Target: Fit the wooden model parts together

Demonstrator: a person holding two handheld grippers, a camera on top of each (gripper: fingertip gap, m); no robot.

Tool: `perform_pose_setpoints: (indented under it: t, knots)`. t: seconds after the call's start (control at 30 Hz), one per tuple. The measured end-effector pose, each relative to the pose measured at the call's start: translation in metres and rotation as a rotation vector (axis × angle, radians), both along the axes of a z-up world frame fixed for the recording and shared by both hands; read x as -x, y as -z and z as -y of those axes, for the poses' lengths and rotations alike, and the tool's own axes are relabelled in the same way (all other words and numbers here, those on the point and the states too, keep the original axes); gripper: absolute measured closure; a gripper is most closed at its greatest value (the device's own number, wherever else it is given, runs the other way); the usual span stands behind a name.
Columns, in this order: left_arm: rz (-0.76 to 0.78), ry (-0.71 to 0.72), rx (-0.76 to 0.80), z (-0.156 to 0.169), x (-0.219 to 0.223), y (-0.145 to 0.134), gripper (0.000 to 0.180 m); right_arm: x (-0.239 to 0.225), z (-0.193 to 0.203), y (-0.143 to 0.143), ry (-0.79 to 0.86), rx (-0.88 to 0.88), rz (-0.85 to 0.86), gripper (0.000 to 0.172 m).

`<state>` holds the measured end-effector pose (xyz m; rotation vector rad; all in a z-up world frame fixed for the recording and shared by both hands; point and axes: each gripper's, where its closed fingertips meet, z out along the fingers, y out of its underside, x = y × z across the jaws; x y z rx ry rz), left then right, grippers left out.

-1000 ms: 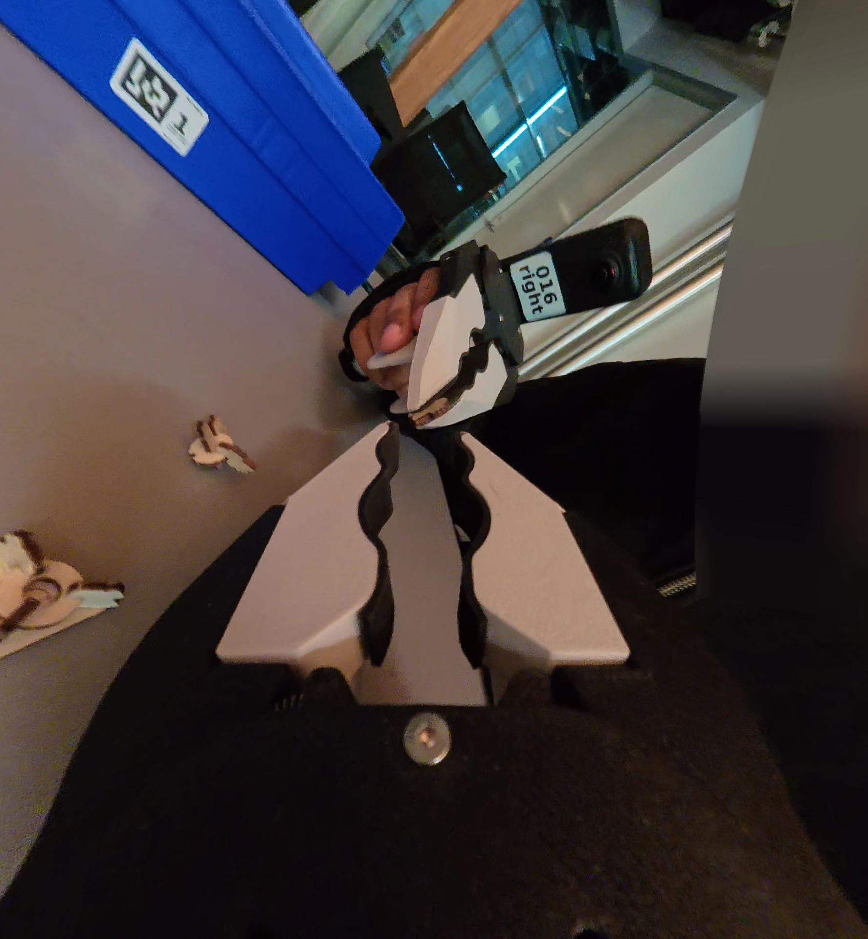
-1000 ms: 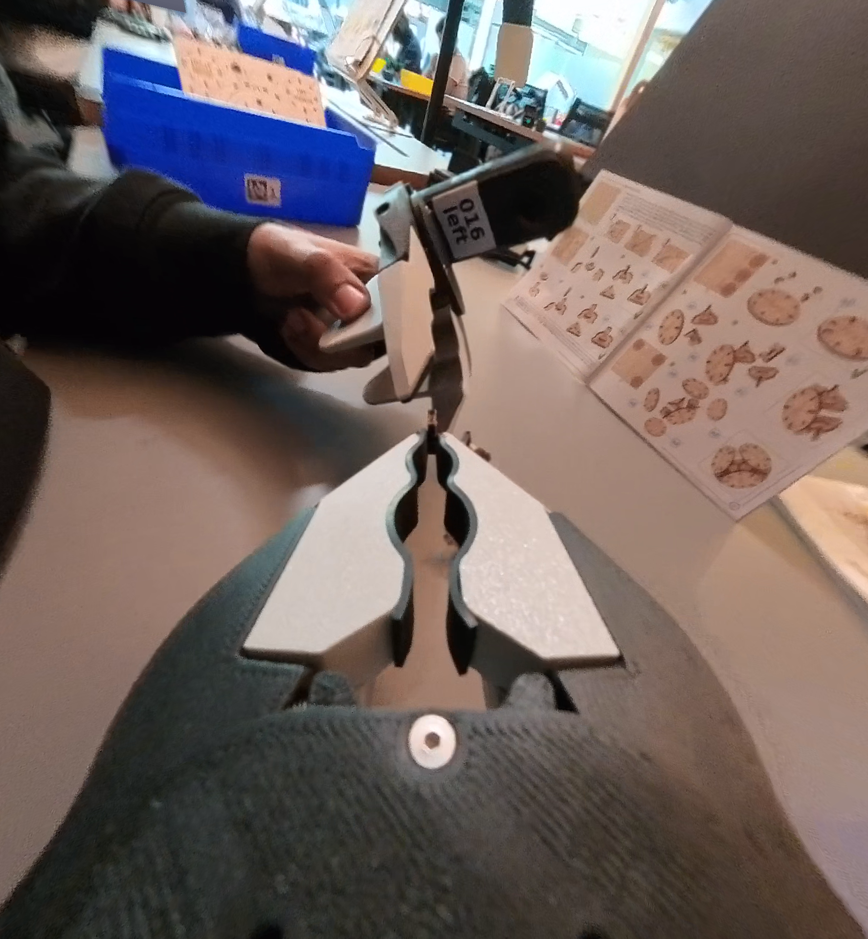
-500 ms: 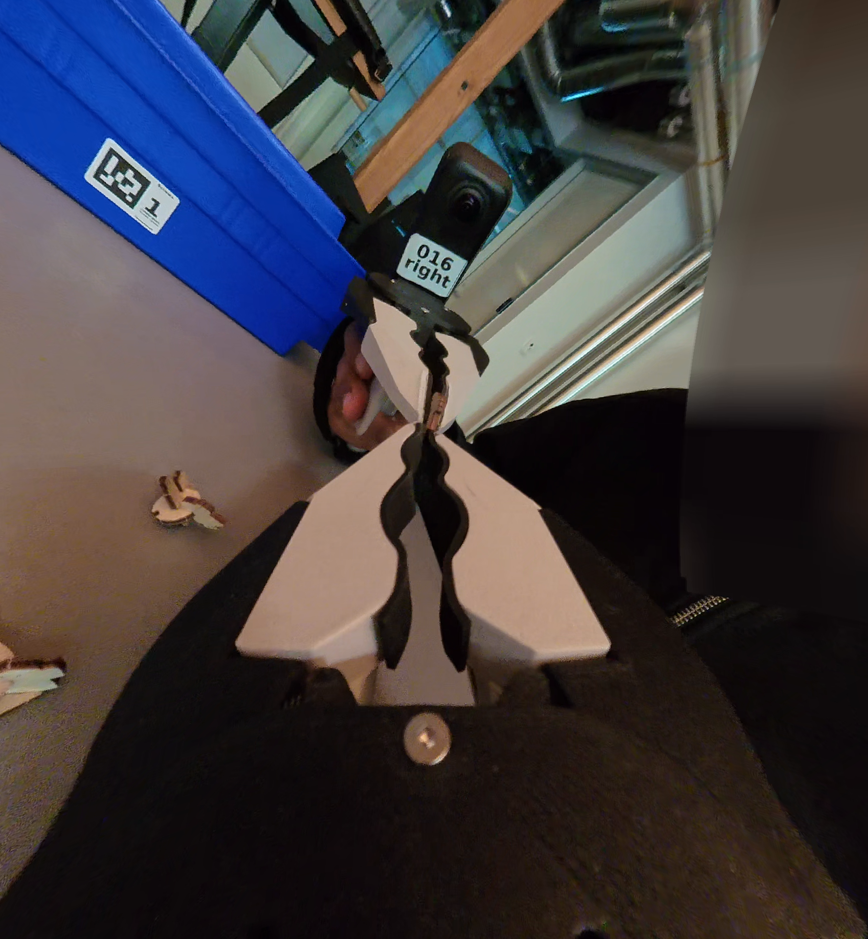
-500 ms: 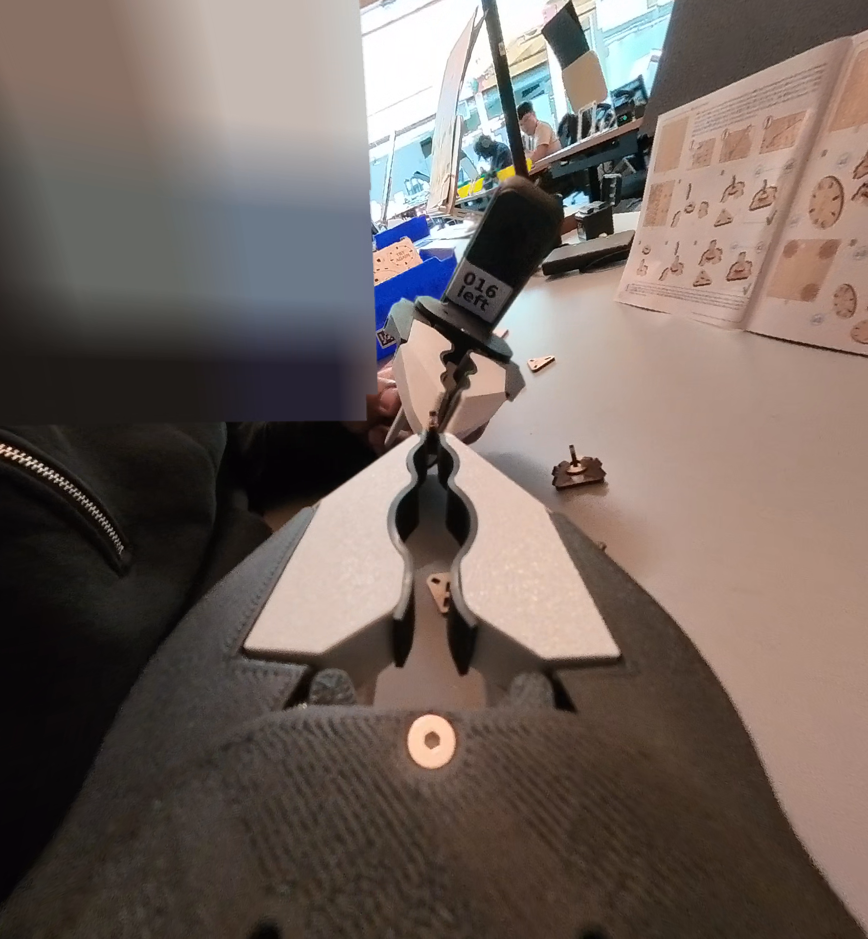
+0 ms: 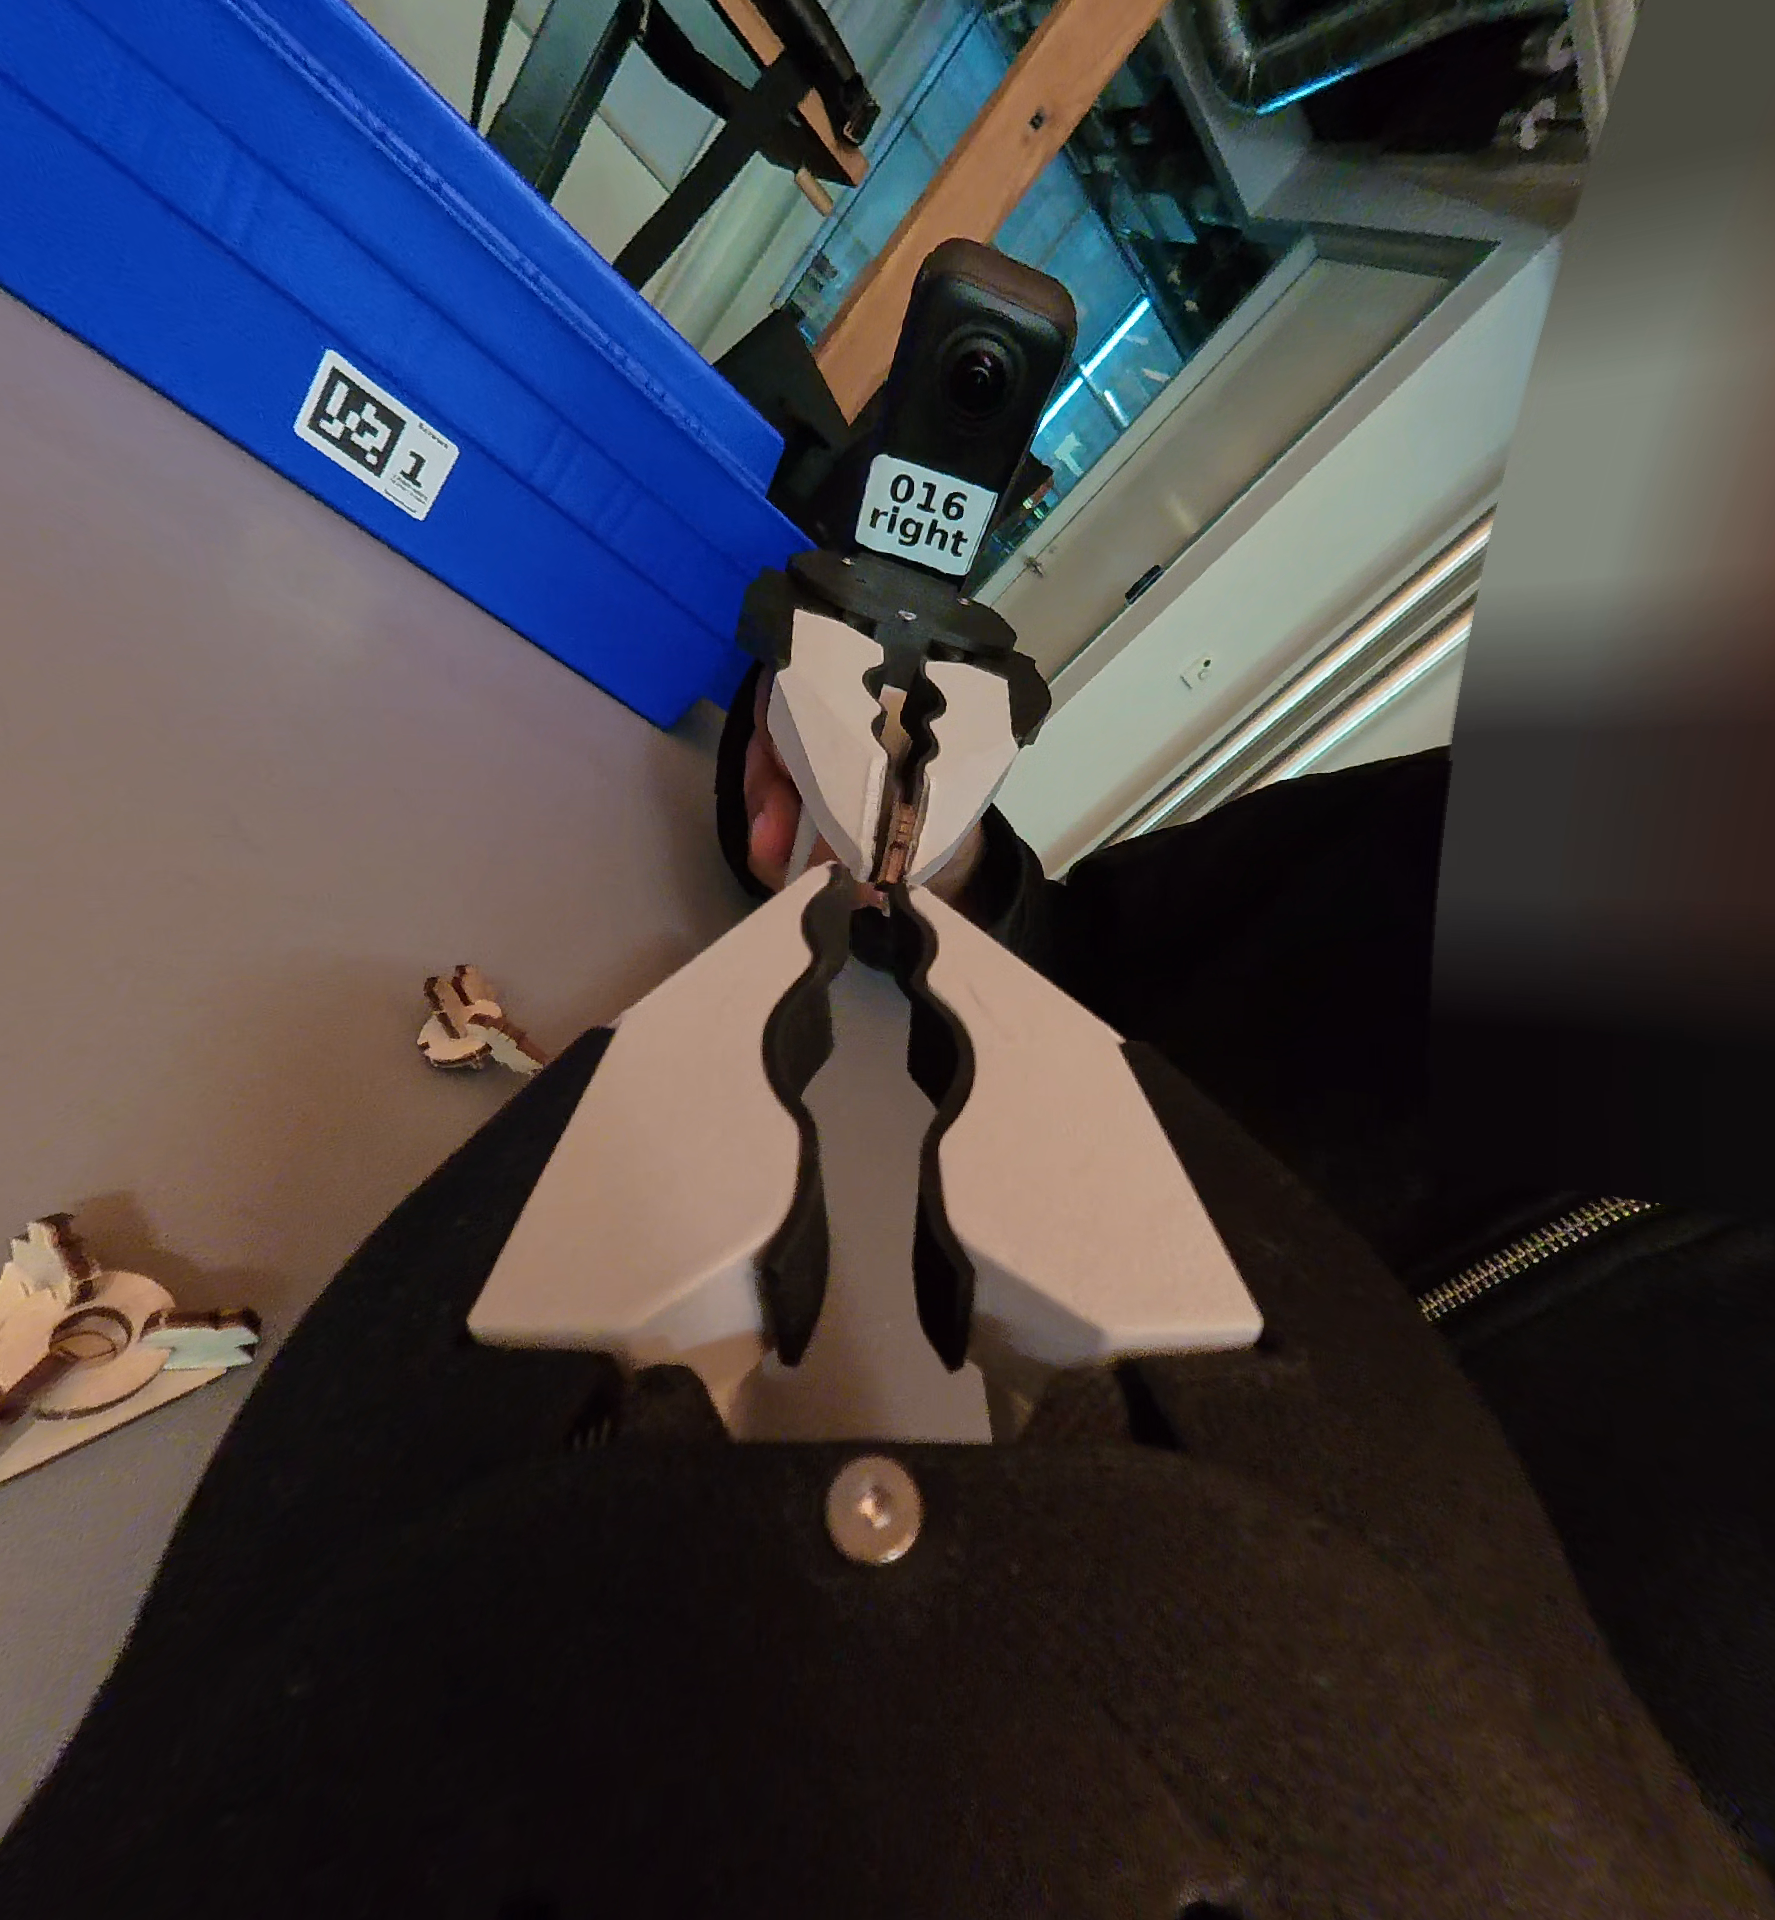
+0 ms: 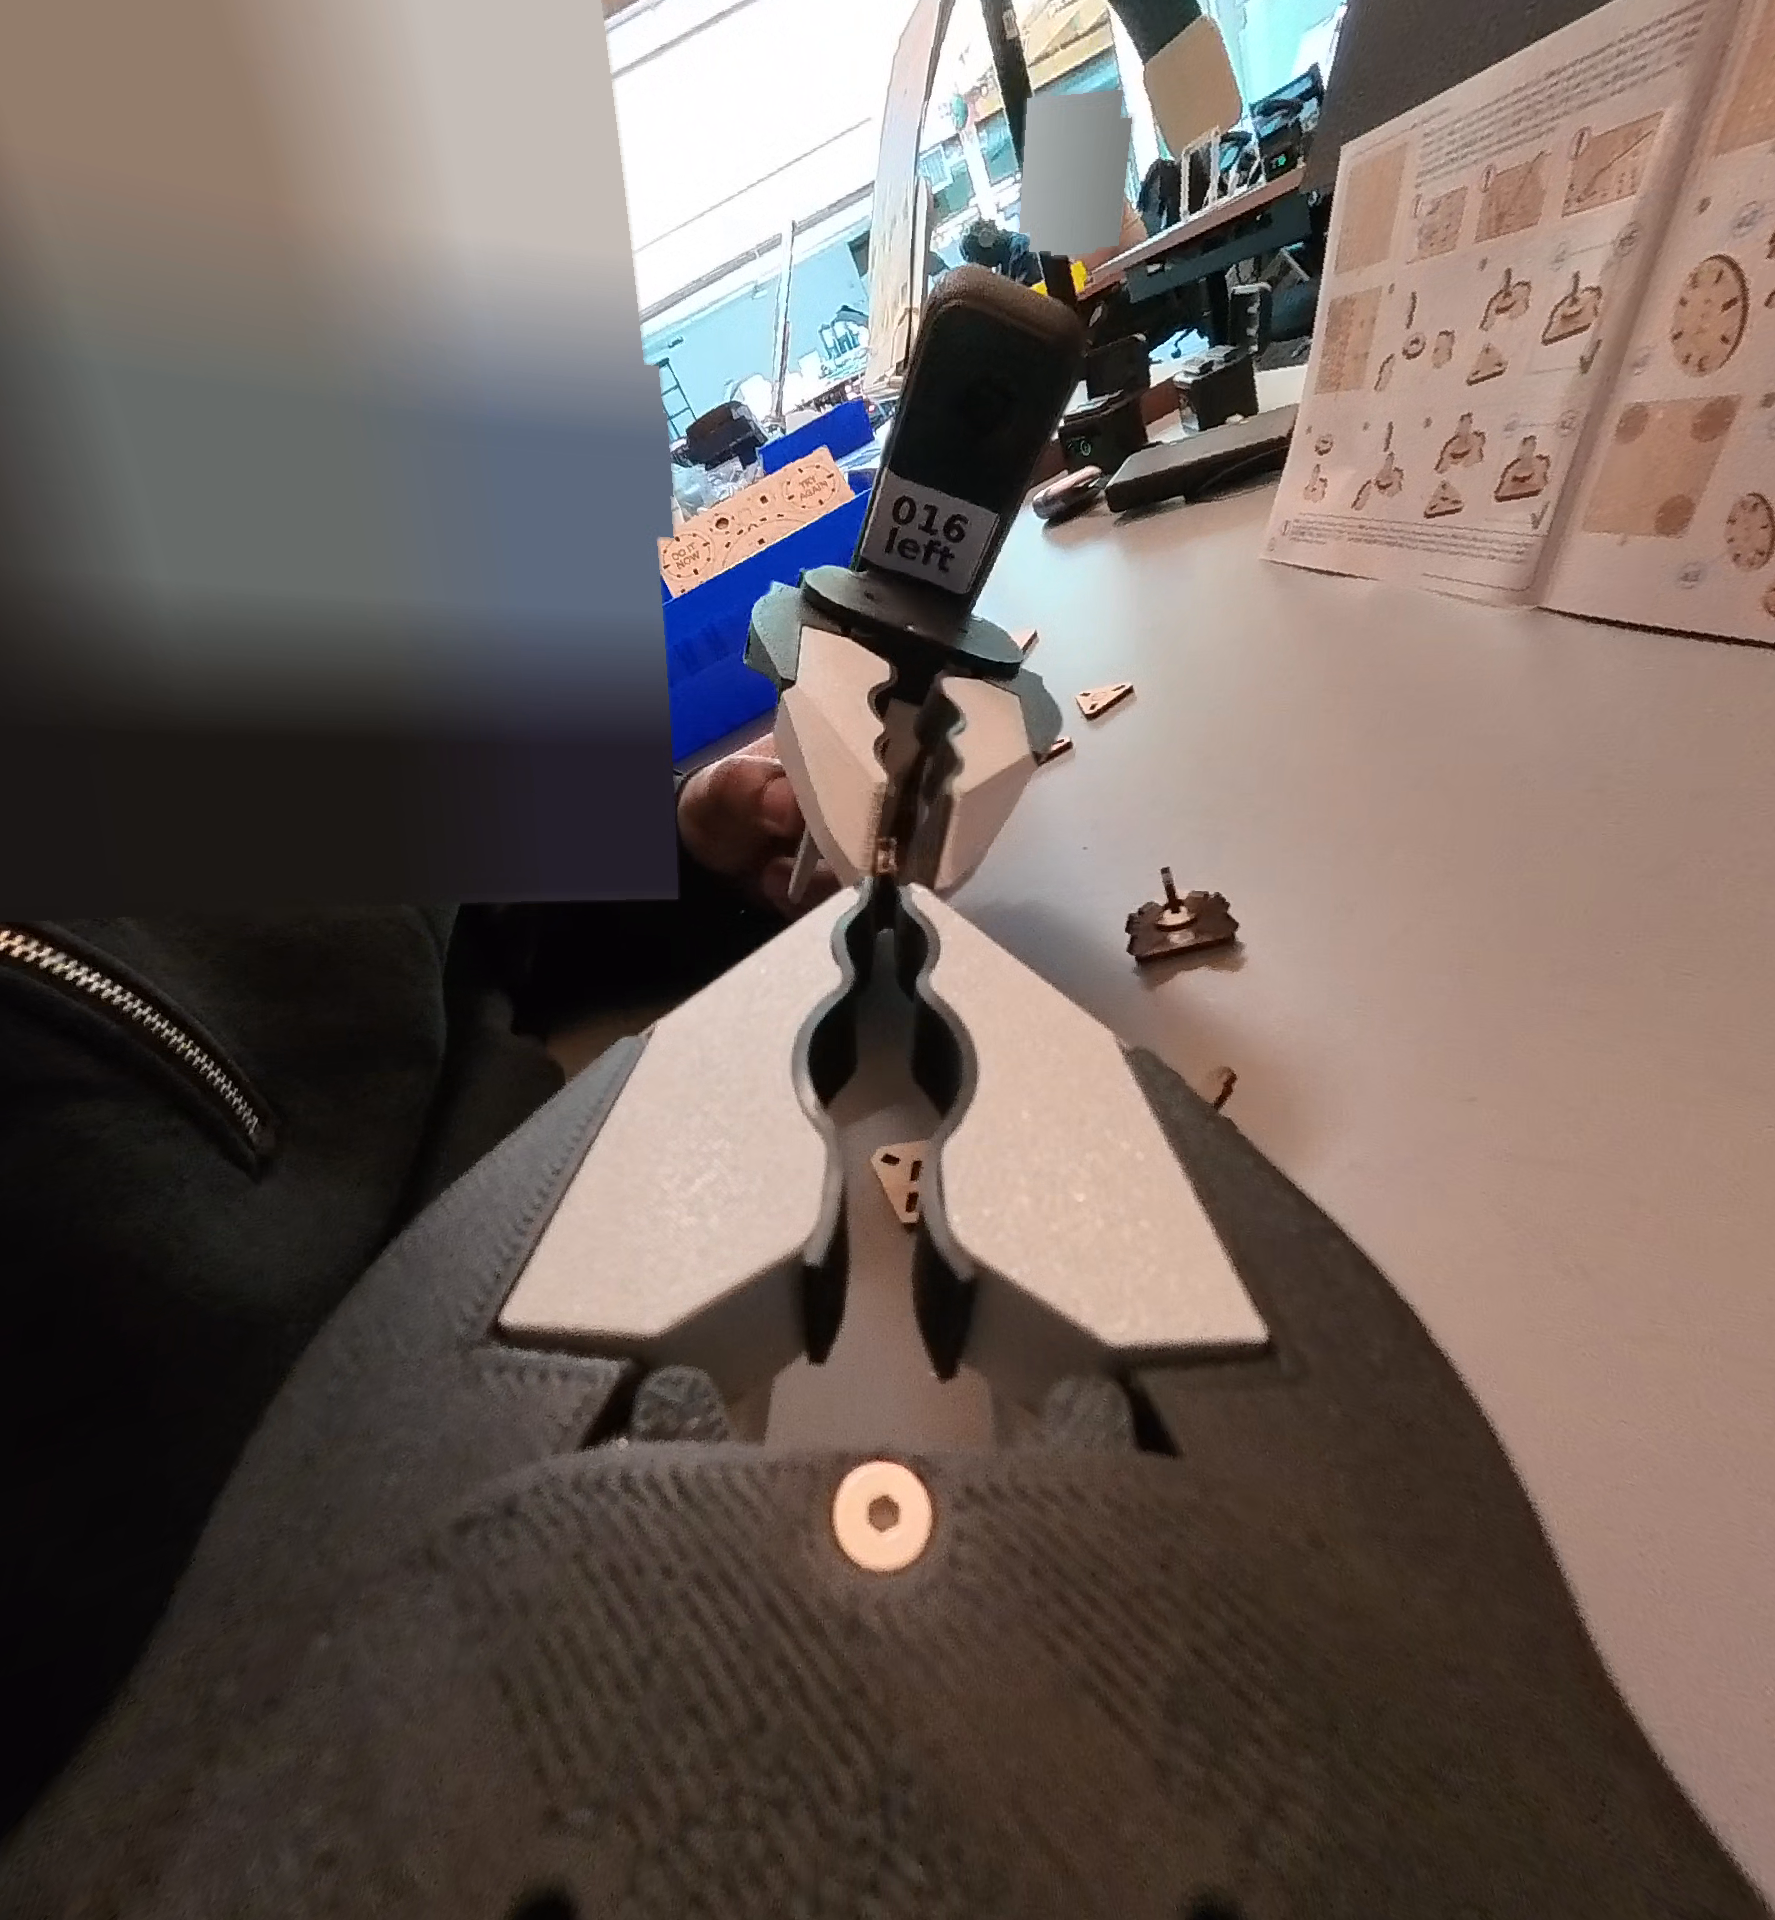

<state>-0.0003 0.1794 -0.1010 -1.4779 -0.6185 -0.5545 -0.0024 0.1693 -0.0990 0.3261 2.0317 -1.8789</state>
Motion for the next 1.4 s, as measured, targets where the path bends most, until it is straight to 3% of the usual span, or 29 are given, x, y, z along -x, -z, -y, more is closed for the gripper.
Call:
perform_pose_setpoints:
  t: [0.1,0.57,0.8,1.0,1.1,1.2,1.3,1.4]
  knots:
    - [0.0,0.007,-0.022,0.0,0.0,-0.002,0.167,0.004,-0.001,0.008,0.019,-0.045,-0.03,0.172]
    - [-0.008,0.009,0.038,-0.004,-0.003,0.002,0.174,-0.004,-0.001,0.009,-0.039,-0.043,-0.017,0.17]
    - [0.003,0.032,0.044,-0.01,-0.008,0.004,0.18,-0.008,-0.003,0.014,-0.061,-0.086,-0.106,0.171]
    - [-0.026,-0.037,0.068,-0.002,0.001,0.002,0.18,0.0,-0.007,0.004,-0.004,-0.037,-0.174,0.156]
    - [0.028,-0.053,0.032,0.003,0.005,-0.001,0.18,0.002,-0.01,-0.007,0.043,0.006,-0.277,0.156]
    - [0.136,-0.062,-0.06,0.005,0.009,-0.005,0.18,0.0,-0.011,-0.013,0.106,0.001,-0.497,0.143]
    - [0.23,-0.04,-0.129,0.004,0.008,-0.005,0.18,0.001,-0.008,-0.009,0.199,-0.065,-0.738,0.137]
    - [0.264,-0.01,-0.143,0.001,0.005,-0.004,0.18,0.0,-0.003,0.005,0.197,-0.145,-0.834,0.137]
